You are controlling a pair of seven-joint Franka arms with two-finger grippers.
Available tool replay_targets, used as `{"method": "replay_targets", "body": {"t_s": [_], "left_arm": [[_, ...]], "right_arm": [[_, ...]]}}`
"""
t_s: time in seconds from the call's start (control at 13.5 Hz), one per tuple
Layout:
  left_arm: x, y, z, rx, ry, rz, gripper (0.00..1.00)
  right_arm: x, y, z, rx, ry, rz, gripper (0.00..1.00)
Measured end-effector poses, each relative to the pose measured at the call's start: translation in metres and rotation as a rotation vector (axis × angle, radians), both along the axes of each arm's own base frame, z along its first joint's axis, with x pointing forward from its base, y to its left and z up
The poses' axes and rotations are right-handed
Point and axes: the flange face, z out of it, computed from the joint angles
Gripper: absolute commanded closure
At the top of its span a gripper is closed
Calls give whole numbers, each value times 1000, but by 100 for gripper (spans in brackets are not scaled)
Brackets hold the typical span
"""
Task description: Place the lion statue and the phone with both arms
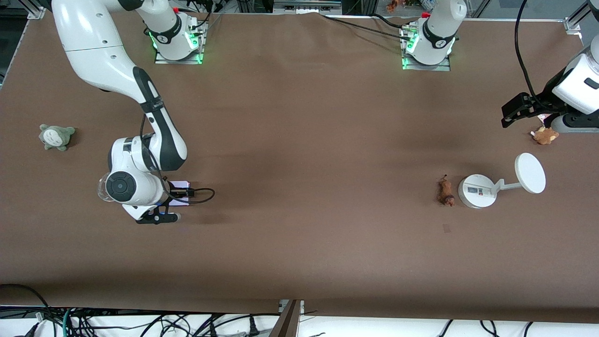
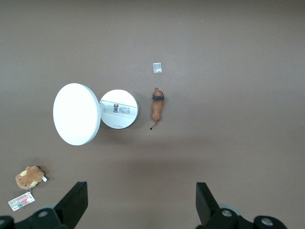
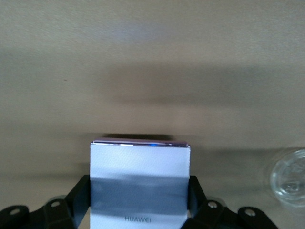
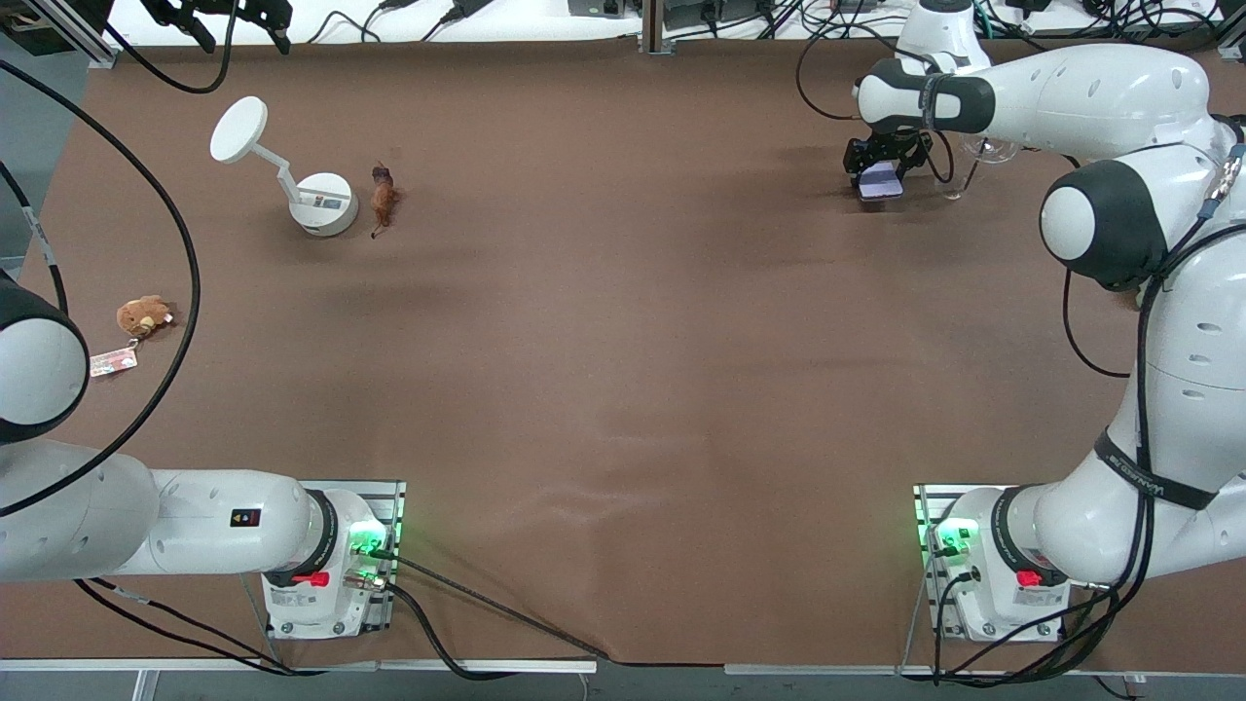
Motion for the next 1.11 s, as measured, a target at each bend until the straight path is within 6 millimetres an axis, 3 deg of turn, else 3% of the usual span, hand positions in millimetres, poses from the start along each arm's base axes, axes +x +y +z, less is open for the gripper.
{"method": "replay_targets", "body": {"t_s": [0.3, 0.45, 0.59, 0.74, 0.97, 1.11], "left_arm": [[-1, -6, -1, 1, 10, -11, 0], [-1, -7, -1, 1, 11, -12, 0], [-2, -7, -1, 1, 12, -12, 0], [-2, -7, -1, 1, 12, -12, 0], [-2, -7, -1, 1, 12, -12, 0], [-2, -9, -1, 1, 12, -15, 0]], "right_arm": [[1, -15, -2, 4, -5, -1, 64], [0, -17, -6, 5, -14, -2, 0], [0, -17, -5, 7, -18, 2, 0], [3, -17, 12, 13, -41, 14, 0], [11, -17, 62, 8, -68, 32, 0], [19, -17, 108, -17, -68, 49, 0]]}}
